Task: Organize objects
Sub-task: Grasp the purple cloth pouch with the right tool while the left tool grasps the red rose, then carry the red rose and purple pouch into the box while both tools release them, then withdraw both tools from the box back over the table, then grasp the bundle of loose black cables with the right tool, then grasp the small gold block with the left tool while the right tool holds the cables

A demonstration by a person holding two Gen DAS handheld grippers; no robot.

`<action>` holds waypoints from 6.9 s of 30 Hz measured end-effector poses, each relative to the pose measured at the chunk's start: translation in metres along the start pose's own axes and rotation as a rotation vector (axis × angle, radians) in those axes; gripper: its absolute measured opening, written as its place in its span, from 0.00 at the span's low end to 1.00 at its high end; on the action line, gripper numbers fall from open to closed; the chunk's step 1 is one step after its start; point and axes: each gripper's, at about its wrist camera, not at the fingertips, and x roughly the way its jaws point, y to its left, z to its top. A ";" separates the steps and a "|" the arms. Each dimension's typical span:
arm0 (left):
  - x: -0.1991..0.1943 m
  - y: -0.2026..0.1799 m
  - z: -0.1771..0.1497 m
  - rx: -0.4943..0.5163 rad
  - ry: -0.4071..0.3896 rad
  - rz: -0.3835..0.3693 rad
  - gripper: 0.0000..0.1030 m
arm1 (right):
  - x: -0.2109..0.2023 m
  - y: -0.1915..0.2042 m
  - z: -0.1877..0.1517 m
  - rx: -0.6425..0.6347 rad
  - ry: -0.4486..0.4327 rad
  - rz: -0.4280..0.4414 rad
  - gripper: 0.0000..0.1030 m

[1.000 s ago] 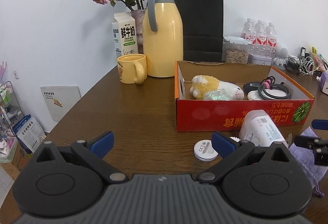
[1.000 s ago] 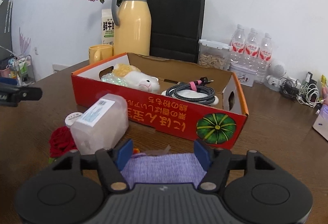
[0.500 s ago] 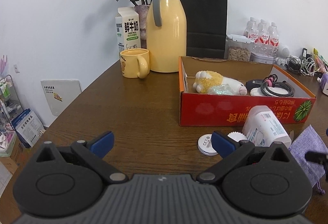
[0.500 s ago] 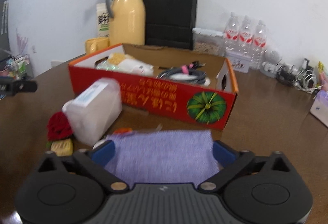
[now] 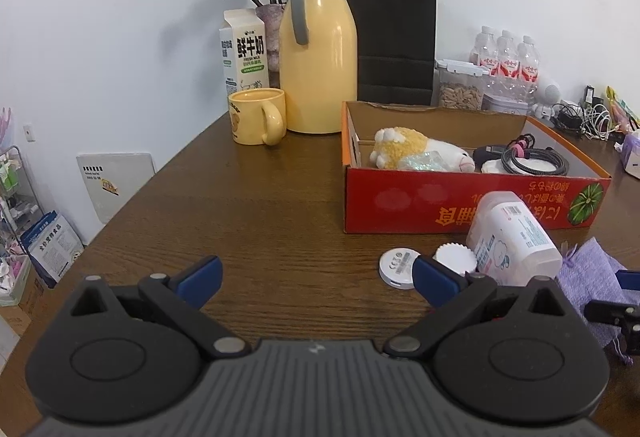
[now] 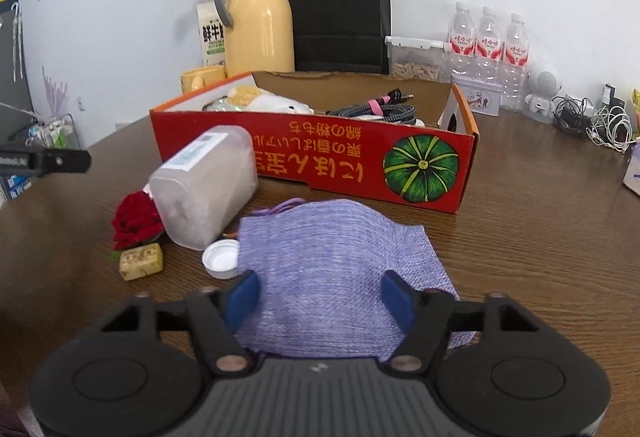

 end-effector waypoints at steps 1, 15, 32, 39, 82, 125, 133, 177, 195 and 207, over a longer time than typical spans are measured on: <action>0.001 -0.001 -0.001 0.003 0.004 -0.005 1.00 | -0.001 0.000 -0.001 -0.001 -0.001 0.000 0.58; 0.020 -0.055 -0.017 0.084 0.075 -0.161 1.00 | -0.019 -0.007 -0.003 0.074 -0.073 0.041 0.19; 0.020 -0.058 -0.017 0.035 0.097 -0.247 0.38 | -0.034 -0.003 0.002 0.060 -0.116 0.015 0.08; -0.001 -0.054 -0.003 0.044 0.019 -0.235 0.37 | -0.042 -0.001 0.009 0.038 -0.146 -0.003 0.08; 0.151 -0.105 0.123 0.035 -0.040 -0.146 0.41 | 0.130 -0.022 0.150 -0.025 -0.168 -0.066 0.11; 0.035 -0.088 0.115 0.043 -0.240 -0.119 1.00 | 0.022 -0.012 0.129 -0.087 -0.263 -0.113 1.00; 0.000 -0.071 0.093 0.060 -0.229 -0.097 1.00 | -0.012 -0.007 0.098 -0.091 -0.236 -0.116 1.00; -0.007 -0.061 -0.017 0.092 0.058 -0.118 1.00 | 0.008 -0.019 0.012 0.096 -0.034 0.014 0.37; 0.014 -0.092 -0.040 0.157 0.144 -0.198 0.74 | -0.014 -0.015 0.006 0.073 -0.136 -0.010 0.36; 0.006 -0.084 -0.038 0.102 0.113 -0.244 0.23 | -0.016 -0.010 0.006 0.047 -0.150 -0.023 0.36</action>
